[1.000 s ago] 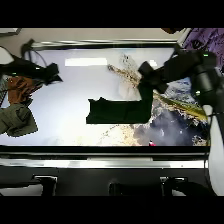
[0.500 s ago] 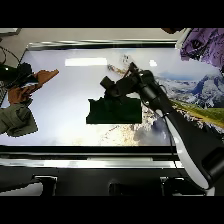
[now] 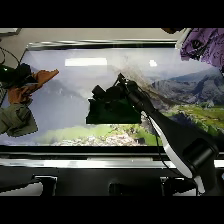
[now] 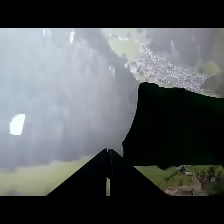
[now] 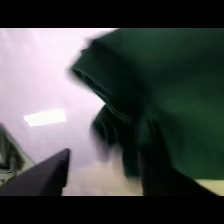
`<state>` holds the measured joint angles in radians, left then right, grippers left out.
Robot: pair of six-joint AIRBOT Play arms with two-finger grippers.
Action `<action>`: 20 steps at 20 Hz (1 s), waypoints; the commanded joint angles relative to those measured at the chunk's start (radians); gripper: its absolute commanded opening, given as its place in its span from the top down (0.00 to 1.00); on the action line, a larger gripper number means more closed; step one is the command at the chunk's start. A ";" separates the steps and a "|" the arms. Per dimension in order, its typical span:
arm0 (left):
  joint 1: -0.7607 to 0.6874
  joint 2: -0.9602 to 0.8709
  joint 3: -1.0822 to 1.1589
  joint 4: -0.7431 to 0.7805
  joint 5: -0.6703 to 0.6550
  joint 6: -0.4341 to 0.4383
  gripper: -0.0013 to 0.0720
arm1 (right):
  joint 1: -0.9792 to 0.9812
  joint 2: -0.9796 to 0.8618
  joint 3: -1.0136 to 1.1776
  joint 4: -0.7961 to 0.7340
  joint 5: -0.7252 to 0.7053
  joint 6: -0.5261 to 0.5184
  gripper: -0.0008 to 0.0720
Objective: Fold the clothes and pants, and hang the long-sleeved shirts on hangers.
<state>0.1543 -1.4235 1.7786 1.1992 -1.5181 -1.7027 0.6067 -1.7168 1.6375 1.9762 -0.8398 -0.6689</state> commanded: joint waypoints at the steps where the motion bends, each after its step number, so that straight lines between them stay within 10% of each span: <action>1: 0.001 0.000 0.000 0.011 0.000 0.001 0.96 | -0.011 0.023 0.010 0.058 0.046 -0.106 0.30; 11: 0.001 0.000 0.000 0.010 0.000 0.001 0.96 | -0.654 0.230 0.025 0.067 -0.501 -0.686 0.25; 20: 0.000 0.000 0.000 0.010 0.021 0.001 0.96 | -0.919 0.059 -0.418 0.486 -0.478 -1.161 0.26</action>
<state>0.1543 -1.4235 1.7786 1.2095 -1.5105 -1.7016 -0.2955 -1.5913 1.3190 2.3436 -1.3384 -1.6737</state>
